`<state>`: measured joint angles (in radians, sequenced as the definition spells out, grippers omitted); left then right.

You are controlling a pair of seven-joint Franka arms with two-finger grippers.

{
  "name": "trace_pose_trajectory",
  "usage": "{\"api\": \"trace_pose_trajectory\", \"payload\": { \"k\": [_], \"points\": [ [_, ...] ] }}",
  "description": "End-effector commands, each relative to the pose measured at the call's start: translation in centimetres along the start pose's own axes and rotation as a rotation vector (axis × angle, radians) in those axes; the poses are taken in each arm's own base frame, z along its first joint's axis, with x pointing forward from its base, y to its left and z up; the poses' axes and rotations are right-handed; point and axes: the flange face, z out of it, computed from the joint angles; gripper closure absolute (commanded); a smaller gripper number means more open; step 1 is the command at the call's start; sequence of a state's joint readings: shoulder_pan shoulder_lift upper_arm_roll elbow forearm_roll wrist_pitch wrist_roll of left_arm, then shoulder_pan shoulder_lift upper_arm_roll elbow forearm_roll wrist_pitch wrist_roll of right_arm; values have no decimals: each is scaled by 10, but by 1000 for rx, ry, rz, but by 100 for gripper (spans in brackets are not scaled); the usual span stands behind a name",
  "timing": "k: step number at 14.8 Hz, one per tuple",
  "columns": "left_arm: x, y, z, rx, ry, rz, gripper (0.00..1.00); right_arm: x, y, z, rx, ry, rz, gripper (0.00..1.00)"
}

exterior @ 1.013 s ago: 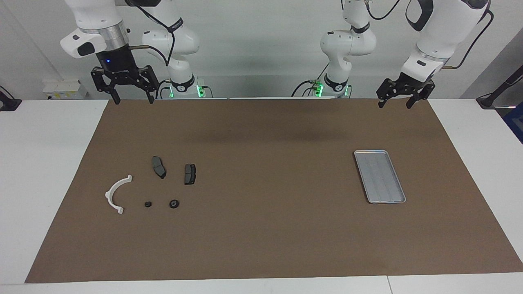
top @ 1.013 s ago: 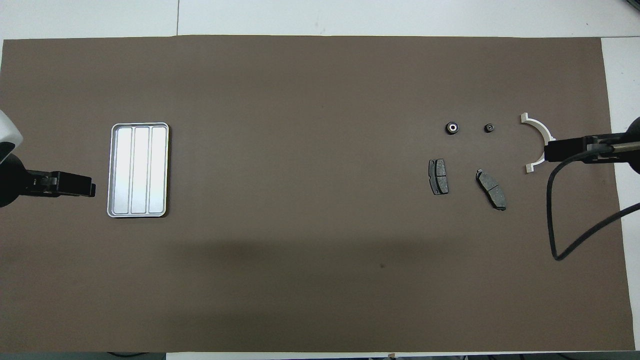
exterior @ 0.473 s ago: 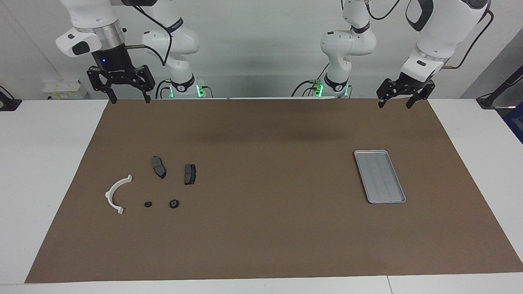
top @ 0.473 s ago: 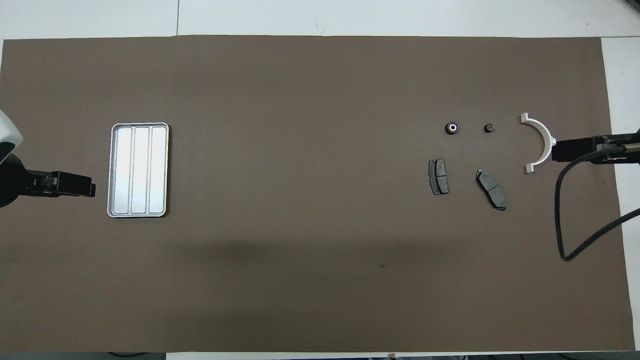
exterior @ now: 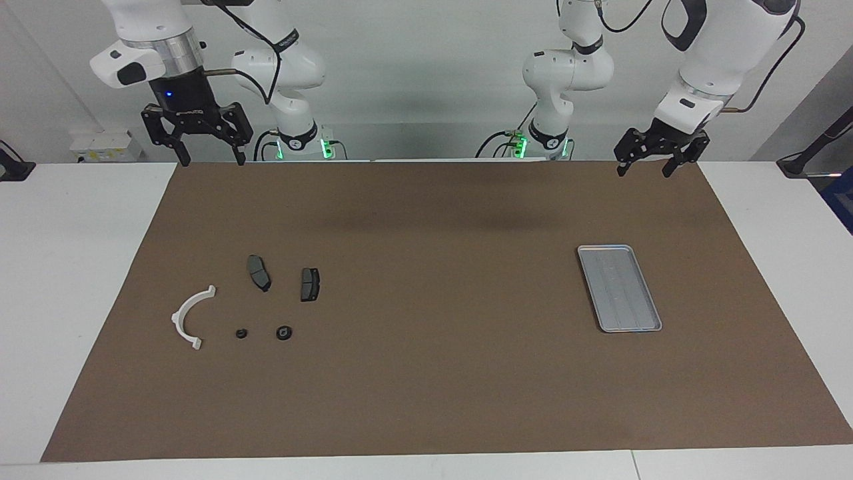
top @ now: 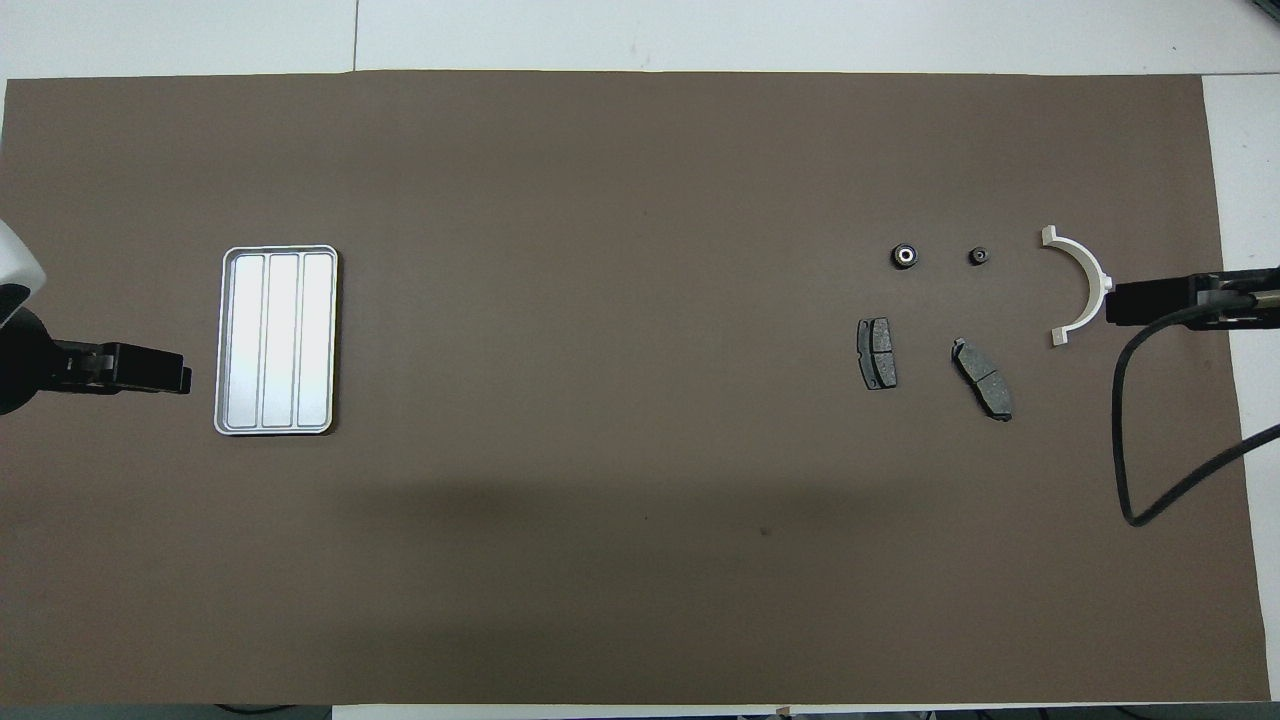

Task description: Pick bearing gear from pile to tray

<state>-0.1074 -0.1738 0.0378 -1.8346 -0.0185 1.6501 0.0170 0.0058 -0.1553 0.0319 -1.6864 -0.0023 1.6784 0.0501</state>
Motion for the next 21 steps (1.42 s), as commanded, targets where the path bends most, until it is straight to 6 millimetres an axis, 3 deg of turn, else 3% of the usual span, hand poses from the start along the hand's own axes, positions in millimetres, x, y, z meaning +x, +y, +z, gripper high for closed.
{"api": "trace_pose_trajectory", "payload": {
  "k": [1,7,13,15,21],
  "points": [
    [-1,0,-2,-14,-1,5,0,-7,3,3,19,-19,-6,0],
    [-1,0,-2,-14,0,5,0,-13,5,21,-3,-78,69,0],
    [-1,0,-2,-14,-1,5,0,-12,-8,45,-35,-123,192,0],
    [-1,0,-2,-14,-1,5,0,-5,-10,68,-48,-111,230,0],
    [-1,0,-2,-14,-1,5,0,28,-10,160,-81,-123,274,0]
  ]
}}
